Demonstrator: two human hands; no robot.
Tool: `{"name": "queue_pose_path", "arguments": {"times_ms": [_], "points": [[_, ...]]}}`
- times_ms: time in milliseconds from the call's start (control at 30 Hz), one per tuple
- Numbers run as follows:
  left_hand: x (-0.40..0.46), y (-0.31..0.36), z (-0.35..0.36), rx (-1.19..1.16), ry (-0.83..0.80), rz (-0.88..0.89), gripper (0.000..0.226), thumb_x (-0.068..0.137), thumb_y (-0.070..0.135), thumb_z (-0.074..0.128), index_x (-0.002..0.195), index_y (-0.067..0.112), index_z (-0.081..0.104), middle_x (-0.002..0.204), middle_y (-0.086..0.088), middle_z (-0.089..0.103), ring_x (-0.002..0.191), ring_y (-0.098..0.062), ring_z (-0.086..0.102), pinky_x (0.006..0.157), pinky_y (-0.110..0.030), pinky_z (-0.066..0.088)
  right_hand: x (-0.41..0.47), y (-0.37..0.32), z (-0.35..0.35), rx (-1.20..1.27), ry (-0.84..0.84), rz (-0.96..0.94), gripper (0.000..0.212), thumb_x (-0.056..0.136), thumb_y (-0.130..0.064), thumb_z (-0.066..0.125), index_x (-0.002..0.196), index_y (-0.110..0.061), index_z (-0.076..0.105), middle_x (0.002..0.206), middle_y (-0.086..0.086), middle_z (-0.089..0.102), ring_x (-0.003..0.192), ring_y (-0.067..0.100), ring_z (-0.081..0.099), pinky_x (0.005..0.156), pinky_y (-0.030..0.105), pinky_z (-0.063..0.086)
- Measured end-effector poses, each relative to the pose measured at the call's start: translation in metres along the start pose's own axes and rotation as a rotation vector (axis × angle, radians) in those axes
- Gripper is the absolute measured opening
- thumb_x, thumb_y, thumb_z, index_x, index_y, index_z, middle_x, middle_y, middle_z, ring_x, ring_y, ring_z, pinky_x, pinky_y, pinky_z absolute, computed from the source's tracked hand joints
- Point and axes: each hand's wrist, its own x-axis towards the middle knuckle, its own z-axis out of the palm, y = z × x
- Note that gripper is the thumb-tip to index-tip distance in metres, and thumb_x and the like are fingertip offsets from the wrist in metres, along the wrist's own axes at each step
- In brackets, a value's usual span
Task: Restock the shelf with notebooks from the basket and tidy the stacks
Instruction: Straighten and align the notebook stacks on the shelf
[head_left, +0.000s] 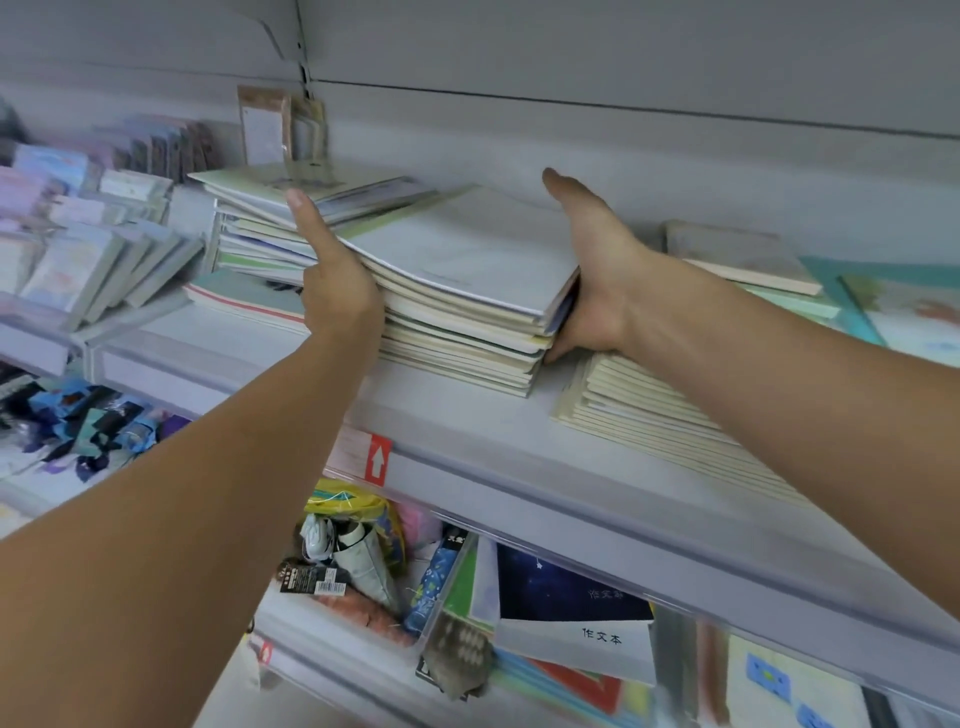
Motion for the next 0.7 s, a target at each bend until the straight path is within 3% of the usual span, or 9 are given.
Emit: {"name": "queue_pose_path", "arguments": {"times_ms": [100, 167, 233, 333, 400, 467, 600, 667, 700], "points": [[0.002, 0.006, -0.009, -0.054, -0.275, 0.027, 0.082, 0.084, 0.081, 0.015, 0.153, 0.035, 0.012, 0.162, 0.004, 0.012, 0.149, -0.021, 0.01, 0.121, -0.046, 0.006, -0.038, 0.009, 0.01, -0.246, -0.03, -0.137, 0.103, 0.03, -0.046, 0.097, 0.123, -0.017, 0.063, 0.125, 0.012, 0.066, 0.112, 0.036, 0.064, 0.097, 0.062, 0.046], [0.003, 0.009, -0.021, 0.115, -0.425, -0.055, 0.101, 0.068, 0.091, 0.032, 0.152, 0.036, 0.021, 0.16, 0.003, 0.021, 0.147, -0.022, 0.02, 0.119, -0.047, 0.014, -0.048, 0.014, 0.009, -0.427, 0.006, -0.175, 0.102, 0.027, -0.027, 0.1, 0.116, -0.007, 0.056, 0.118, 0.015, 0.065, 0.109, 0.03, 0.064, 0.099, 0.048, 0.05], [0.014, 0.004, -0.035, 0.23, -0.606, -0.115, 0.124, 0.042, 0.092, 0.061, 0.146, 0.028, 0.038, 0.151, 0.0, 0.041, 0.139, -0.025, 0.037, 0.116, -0.047, 0.024, -0.05, 0.013, 0.006, -0.587, 0.072, -0.172, 0.092, 0.039, -0.014, 0.099, 0.114, -0.006, 0.046, 0.112, 0.013, 0.058, 0.105, 0.025, 0.061, 0.095, 0.044, 0.054], [0.027, 0.0, -0.049, 0.422, -0.817, -0.014, 0.097, 0.05, 0.048, 0.092, 0.131, 0.013, 0.054, 0.127, -0.003, 0.065, 0.119, -0.019, 0.06, 0.106, -0.04, 0.041, -0.053, 0.005, 0.007, -0.716, 0.126, -0.135, 0.115, 0.038, -0.01, 0.099, 0.132, -0.001, 0.034, 0.123, 0.016, 0.053, 0.113, 0.029, 0.059, 0.094, 0.045, 0.055], [0.023, 0.004, -0.05, 0.478, -0.854, 0.076, 0.062, 0.056, 0.022, 0.091, 0.111, 0.013, 0.064, 0.102, 0.004, 0.075, 0.097, -0.008, 0.069, 0.095, -0.031, 0.05, -0.055, 0.004, 0.009, -0.793, 0.146, -0.122, 0.143, 0.035, -0.011, 0.1, 0.149, -0.006, 0.014, 0.139, 0.018, 0.045, 0.123, 0.033, 0.053, 0.096, 0.047, 0.053], [0.013, 0.01, -0.048, 0.469, -0.809, 0.118, 0.041, 0.064, 0.013, 0.087, 0.093, 0.019, 0.059, 0.082, 0.008, 0.074, 0.077, -0.001, 0.068, 0.075, -0.018, 0.051, -0.056, 0.004, 0.011, -0.87, 0.171, -0.136, 0.147, 0.046, -0.01, 0.098, 0.154, -0.006, -0.001, 0.145, 0.018, 0.041, 0.127, 0.033, 0.049, 0.098, 0.046, 0.052], [0.01, 0.009, -0.047, 0.465, -0.785, 0.268, 0.035, 0.074, 0.013, 0.081, 0.079, 0.025, 0.049, 0.057, 0.022, 0.065, 0.058, 0.013, 0.059, 0.05, -0.001, 0.041, -0.063, 0.002, 0.014, -1.045, 0.187, -0.124, 0.141, 0.065, -0.014, 0.091, 0.152, -0.004, -0.019, 0.151, 0.017, 0.038, 0.131, 0.032, 0.046, 0.09, 0.03, 0.047], [0.007, 0.009, -0.048, 0.5, -0.788, 0.339, 0.029, 0.075, 0.017, 0.081, 0.076, 0.025, 0.053, 0.052, 0.035, 0.059, 0.055, 0.021, 0.055, 0.05, 0.0, 0.04, -0.064, 0.001, 0.015, -1.118, 0.203, -0.135, 0.131, 0.069, -0.018, 0.089, 0.153, -0.002, -0.01, 0.141, 0.017, 0.047, 0.117, 0.033, 0.055, 0.076, 0.03, 0.049], [0.009, 0.008, -0.048, 0.518, -0.781, 0.365, 0.026, 0.073, 0.02, 0.082, 0.075, 0.025, 0.057, 0.054, 0.032, 0.061, 0.055, 0.018, 0.057, 0.05, -0.001, 0.04, -0.066, 0.0, 0.015, -1.153, 0.211, -0.134, 0.119, 0.069, -0.02, 0.089, 0.151, 0.001, 0.006, 0.126, 0.014, 0.055, 0.101, 0.03, 0.061, 0.065, 0.029, 0.048]]}}
